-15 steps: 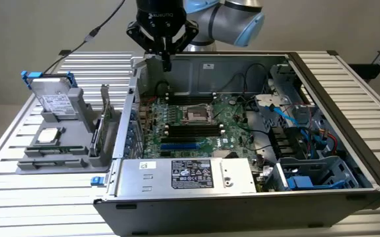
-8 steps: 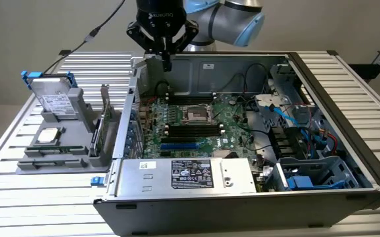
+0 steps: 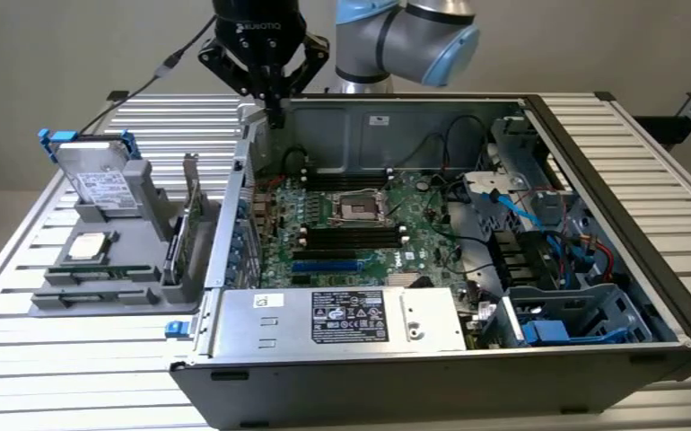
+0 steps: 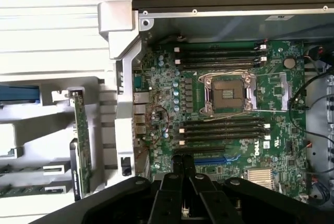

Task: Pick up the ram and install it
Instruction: 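Reach for the ram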

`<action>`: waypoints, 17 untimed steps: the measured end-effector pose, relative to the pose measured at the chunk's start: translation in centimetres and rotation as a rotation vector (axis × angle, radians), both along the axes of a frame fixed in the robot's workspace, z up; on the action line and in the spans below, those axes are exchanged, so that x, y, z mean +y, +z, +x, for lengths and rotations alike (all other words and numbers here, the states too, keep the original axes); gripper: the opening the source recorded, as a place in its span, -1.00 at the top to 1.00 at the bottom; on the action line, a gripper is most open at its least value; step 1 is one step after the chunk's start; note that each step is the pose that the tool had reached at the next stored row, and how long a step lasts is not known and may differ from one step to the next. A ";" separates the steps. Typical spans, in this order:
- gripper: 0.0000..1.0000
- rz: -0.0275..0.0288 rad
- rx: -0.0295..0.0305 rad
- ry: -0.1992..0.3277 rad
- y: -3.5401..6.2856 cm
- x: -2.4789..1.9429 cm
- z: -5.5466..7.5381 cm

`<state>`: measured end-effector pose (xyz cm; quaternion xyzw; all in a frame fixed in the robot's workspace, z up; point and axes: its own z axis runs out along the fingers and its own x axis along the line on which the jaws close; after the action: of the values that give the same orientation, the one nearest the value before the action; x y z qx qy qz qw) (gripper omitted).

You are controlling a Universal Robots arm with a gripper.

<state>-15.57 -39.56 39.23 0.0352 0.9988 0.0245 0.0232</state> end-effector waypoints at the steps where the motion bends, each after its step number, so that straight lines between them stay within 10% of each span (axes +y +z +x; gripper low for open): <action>1: 0.80 0.0000 0.0000 0.000 -0.01 0.00 -0.5; 11: 0.80 -0.0018 0.0052 0.004 -0.45 0.08 -4.9; 17: 0.80 -0.0025 0.0314 0.005 -0.79 0.15 -7.4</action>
<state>-22.95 -39.41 38.44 0.0332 0.9992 0.0227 0.0075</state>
